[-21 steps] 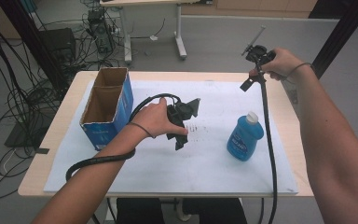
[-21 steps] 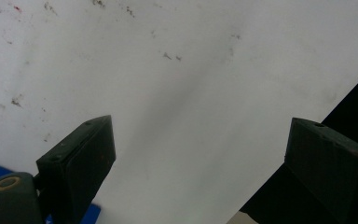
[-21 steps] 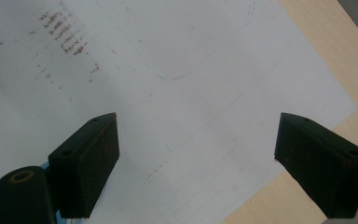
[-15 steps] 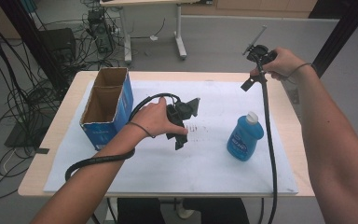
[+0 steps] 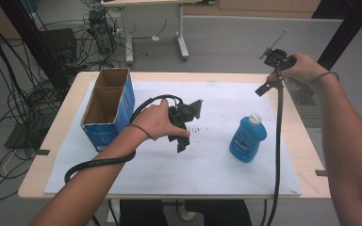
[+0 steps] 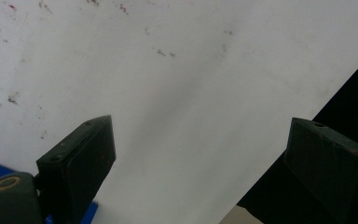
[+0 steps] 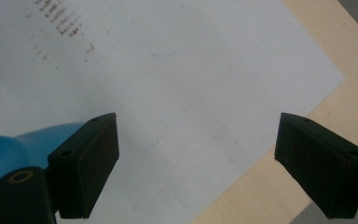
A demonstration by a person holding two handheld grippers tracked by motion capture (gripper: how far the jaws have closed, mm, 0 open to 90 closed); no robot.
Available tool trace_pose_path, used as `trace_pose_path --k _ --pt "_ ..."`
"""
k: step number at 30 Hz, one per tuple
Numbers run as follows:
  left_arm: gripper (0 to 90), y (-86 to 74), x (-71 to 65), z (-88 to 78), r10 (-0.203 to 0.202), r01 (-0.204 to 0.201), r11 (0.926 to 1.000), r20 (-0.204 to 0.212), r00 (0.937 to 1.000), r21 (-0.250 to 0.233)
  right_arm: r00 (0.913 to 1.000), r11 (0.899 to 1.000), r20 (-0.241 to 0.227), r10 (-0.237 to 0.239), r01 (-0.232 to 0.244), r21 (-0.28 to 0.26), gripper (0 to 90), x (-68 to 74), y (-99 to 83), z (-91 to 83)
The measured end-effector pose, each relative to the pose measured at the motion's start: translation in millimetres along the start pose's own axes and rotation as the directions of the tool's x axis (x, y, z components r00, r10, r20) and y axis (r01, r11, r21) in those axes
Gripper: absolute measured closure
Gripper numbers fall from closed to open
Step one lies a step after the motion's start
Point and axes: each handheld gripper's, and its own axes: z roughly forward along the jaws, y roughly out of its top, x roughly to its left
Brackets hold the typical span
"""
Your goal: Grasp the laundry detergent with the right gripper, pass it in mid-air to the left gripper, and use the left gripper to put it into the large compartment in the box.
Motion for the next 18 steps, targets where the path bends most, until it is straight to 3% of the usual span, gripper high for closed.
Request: trace_pose_path --k 18 --pt "8.9 -4.9 -5.1 0.6 0.000 0.000 1.0000 0.004 1.0000 -0.002 0.9991 1.000 0.036 0.024 -0.024 -0.013 13.3 8.2 -59.1 -17.0"
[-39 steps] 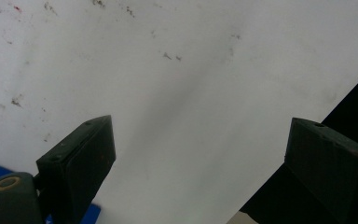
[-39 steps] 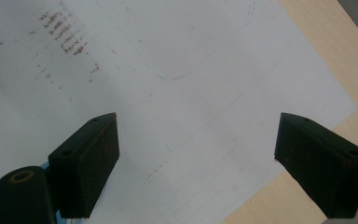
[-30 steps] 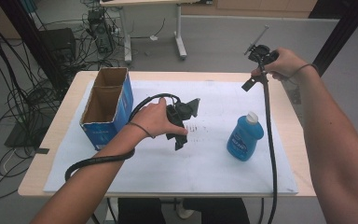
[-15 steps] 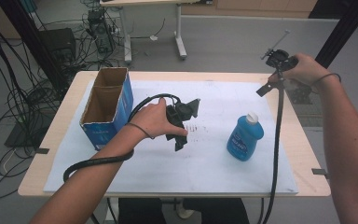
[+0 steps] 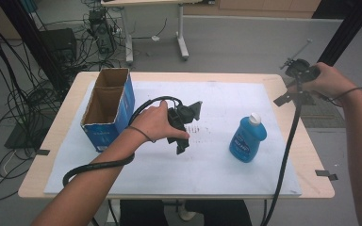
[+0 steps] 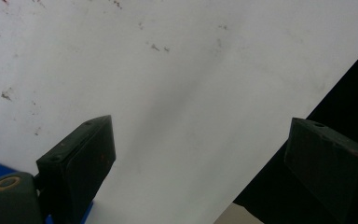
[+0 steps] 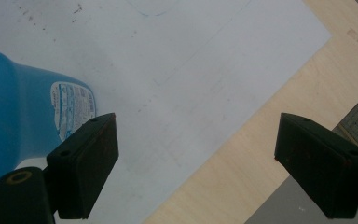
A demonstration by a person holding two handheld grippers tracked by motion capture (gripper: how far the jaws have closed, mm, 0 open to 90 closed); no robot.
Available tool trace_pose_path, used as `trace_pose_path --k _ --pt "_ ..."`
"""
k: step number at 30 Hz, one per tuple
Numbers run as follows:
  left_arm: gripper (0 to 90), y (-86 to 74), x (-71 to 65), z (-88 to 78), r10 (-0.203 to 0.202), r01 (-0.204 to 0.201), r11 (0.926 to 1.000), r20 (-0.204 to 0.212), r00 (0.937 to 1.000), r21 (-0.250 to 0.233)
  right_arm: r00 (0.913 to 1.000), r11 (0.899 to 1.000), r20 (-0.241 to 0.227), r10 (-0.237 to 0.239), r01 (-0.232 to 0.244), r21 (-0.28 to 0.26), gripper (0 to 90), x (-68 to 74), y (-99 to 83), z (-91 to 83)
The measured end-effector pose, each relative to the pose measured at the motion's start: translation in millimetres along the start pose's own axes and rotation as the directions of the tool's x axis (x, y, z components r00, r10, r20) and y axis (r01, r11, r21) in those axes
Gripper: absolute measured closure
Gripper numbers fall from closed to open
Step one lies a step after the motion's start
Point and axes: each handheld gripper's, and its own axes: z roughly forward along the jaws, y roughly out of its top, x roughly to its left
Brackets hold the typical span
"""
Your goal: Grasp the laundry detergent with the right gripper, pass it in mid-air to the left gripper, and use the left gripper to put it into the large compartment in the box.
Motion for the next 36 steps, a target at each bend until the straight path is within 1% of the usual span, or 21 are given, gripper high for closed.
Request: trace_pose_path --k 2,3,4,5,10,13,16,18,25,27,29,36 --pt "9.0 -0.8 -0.6 0.4 -0.001 0.001 1.0000 0.003 1.0000 -0.001 1.0000 1.000 -0.002 0.000 0.000 -0.008 13.3 2.1 -7.6 -0.5" --pt "8.9 -0.8 -0.6 0.4 -0.001 0.001 1.0000 0.003 1.0000 -0.001 1.0000 1.000 -0.002 0.000 0.000 -0.008 13.3 2.1 -7.6 -0.5" --pt "9.0 -0.7 -1.0 0.9 0.001 -0.001 1.0000 0.003 1.0000 0.001 1.0000 1.000 -0.003 -0.005 0.005 -0.010 13.3 4.8 -15.5 -0.2" --pt "8.9 -1.1 -1.3 1.1 -0.001 0.001 1.0000 0.004 1.0000 0.000 1.0000 1.000 -0.001 -0.004 0.004 -0.010 13.3 5.7 -18.2 0.2" --pt "8.9 -1.2 -4.3 1.9 0.006 -0.006 1.0000 0.003 1.0000 0.002 0.9999 1.000 -0.011 0.010 -0.010 -0.021 13.2 7.7 -39.8 3.1" --pt "8.9 -1.1 -5.9 2.3 0.005 -0.005 1.0000 0.004 1.0000 0.003 0.9994 0.999 -0.023 0.024 -0.025 -0.036 13.2 8.2 -55.8 5.4" --pt "8.9 -0.4 -7.1 1.8 0.014 -0.014 0.9999 0.002 0.9999 0.007 0.9992 0.999 -0.026 0.032 -0.033 -0.044 13.2 10.5 -68.5 6.8" --pt "8.9 -1.1 -8.8 1.6 0.012 -0.012 0.9999 0.002 0.9999 0.002 0.9989 0.998 -0.030 0.035 -0.037 -0.052 13.2 11.4 -75.8 7.8" --pt "8.9 -0.4 -11.3 0.8 0.018 -0.018 0.9998 0.003 0.9998 0.004 0.9982 0.996 -0.049 0.034 -0.038 -0.078 13.2 21.2 -99.8 13.1" --pt "8.9 -1.2 -12.4 2.0 0.011 -0.011 0.9999 0.002 0.9999 0.001 0.9977 0.995 -0.059 0.034 -0.039 -0.091 13.2 25.0 -107.8 16.0" --pt "8.9 -0.6 -11.7 2.4 0.019 -0.019 0.9998 0.005 0.9998 0.008 0.9973 0.994 -0.067 0.030 -0.037 -0.100 13.1 28.0 -113.4 17.7" --pt "8.9 -2.5 -12.9 4.4 0.012 -0.013 0.9999 0.008 0.9999 0.003 0.9967 0.992 -0.081 0.014 -0.023 -0.120 12.8 42.9 -130.5 21.6"
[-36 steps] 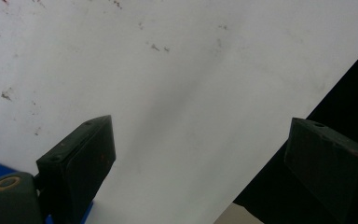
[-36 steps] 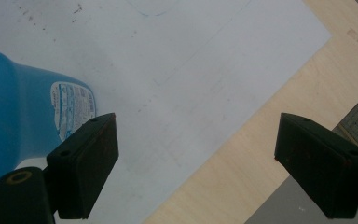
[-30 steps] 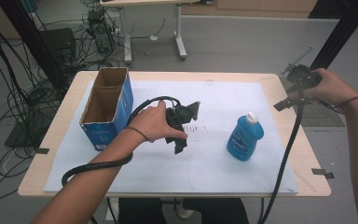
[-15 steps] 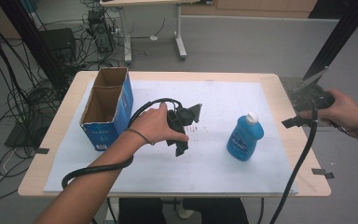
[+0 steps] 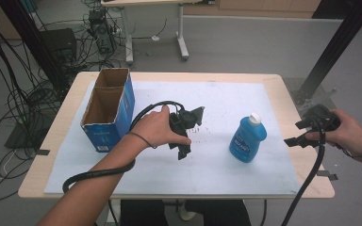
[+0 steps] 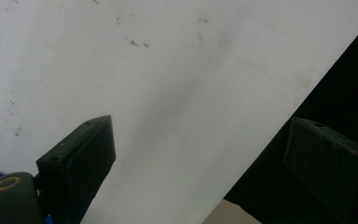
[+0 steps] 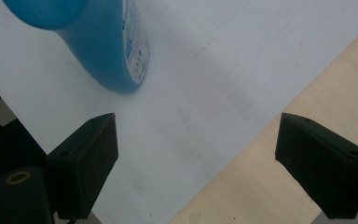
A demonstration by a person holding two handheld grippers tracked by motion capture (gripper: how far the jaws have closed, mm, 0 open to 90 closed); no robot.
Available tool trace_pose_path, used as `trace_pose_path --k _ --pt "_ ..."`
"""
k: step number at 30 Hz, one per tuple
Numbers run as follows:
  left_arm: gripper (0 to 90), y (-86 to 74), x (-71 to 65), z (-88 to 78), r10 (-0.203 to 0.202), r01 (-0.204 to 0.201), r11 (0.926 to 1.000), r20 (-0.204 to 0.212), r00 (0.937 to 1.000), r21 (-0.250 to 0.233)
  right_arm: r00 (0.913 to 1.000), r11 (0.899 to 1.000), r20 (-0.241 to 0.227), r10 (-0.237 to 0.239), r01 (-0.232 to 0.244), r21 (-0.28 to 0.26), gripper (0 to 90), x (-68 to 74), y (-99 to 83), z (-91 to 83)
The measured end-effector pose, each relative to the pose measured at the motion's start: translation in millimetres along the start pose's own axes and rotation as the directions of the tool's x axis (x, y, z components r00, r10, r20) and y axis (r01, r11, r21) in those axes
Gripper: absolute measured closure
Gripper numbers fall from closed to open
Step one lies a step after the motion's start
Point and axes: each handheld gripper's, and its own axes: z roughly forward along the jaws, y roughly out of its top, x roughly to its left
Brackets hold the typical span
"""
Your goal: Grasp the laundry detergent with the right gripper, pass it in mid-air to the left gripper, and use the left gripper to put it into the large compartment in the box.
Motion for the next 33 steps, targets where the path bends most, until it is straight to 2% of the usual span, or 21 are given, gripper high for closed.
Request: trace_pose_path --k 17,19,20,27,29,33 --pt "8.9 -3.6 2.6 0.4 -0.005 0.006 1.0000 0.008 1.0000 -0.002 0.9988 0.996 -0.042 -0.023 0.019 -0.092 12.0 37.3 -42.1 4.5" --pt "8.9 -5.2 4.1 -0.3 -0.008 0.008 0.9999 0.012 0.9999 -0.010 0.9980 0.993 -0.046 -0.043 0.038 -0.114 11.9 40.5 -46.3 4.4" --pt "8.9 -5.2 4.1 -0.3 -0.008 0.008 0.9999 0.012 0.9999 -0.010 0.9984 0.992 -0.049 -0.029 0.023 -0.123 11.8 44.1 -48.9 4.0" --pt "8.9 -7.4 6.1 1.8 -0.013 0.013 0.9999 0.017 0.9998 -0.010 0.9976 0.987 -0.062 -0.030 0.020 -0.159 11.7 52.7 -61.1 8.8" --pt "8.9 -8.0 6.6 3.1 -0.016 0.016 0.9998 0.019 0.9997 -0.008 0.9973 0.982 -0.071 -0.021 0.007 -0.187 11.6 56.2 -70.2 12.5" --pt "8.9 -9.0 7.7 3.5 -0.018 0.018 0.9998 0.020 0.9996 -0.007 0.9973 0.978 -0.072 -0.016 0.001 -0.208 9.5 60.7 -76.5 14.8"
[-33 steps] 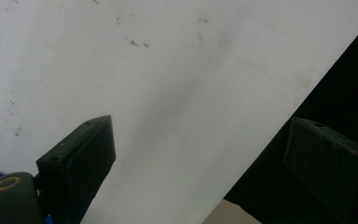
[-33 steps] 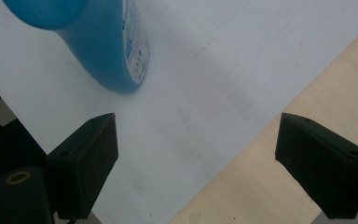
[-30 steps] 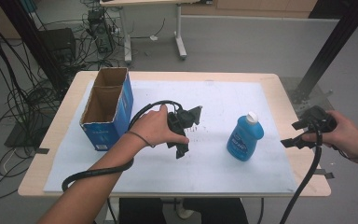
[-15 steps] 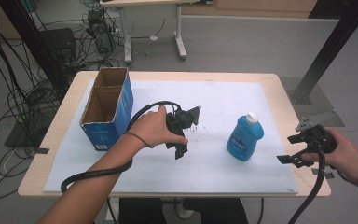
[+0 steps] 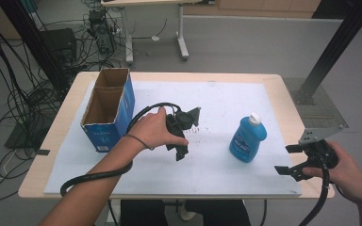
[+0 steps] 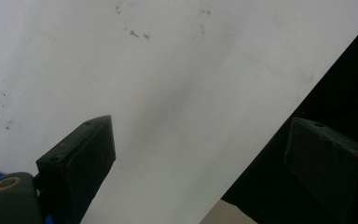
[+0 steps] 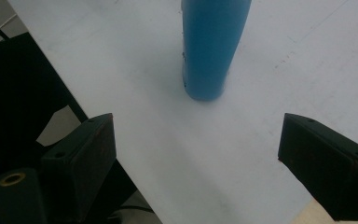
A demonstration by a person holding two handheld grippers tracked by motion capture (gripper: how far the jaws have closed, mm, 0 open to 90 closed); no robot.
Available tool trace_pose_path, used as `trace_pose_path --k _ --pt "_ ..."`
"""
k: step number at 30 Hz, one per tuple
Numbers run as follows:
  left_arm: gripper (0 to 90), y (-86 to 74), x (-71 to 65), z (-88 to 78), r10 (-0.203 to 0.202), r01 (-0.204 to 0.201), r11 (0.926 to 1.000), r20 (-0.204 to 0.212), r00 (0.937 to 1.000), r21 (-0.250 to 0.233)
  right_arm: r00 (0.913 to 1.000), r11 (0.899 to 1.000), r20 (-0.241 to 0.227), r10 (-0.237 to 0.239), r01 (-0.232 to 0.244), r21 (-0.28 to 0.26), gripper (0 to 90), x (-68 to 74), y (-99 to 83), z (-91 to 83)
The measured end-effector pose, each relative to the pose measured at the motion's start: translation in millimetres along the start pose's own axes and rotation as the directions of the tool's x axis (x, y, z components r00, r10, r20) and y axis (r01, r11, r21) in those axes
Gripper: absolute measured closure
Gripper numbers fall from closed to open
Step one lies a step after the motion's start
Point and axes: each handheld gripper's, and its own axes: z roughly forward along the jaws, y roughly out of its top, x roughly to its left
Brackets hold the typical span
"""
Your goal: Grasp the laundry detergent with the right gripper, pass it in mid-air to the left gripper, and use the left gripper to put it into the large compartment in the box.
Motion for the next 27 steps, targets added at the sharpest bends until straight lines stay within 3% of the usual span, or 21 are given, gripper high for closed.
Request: trace_pose_path --k 27 --pt "8.9 -2.4 -0.5 -0.2 0.000 0.000 1.0000 0.000 1.0000 0.001 0.9973 0.994 0.031 0.066 -0.064 -0.084 5.2 19.7 -23.4 15.8"
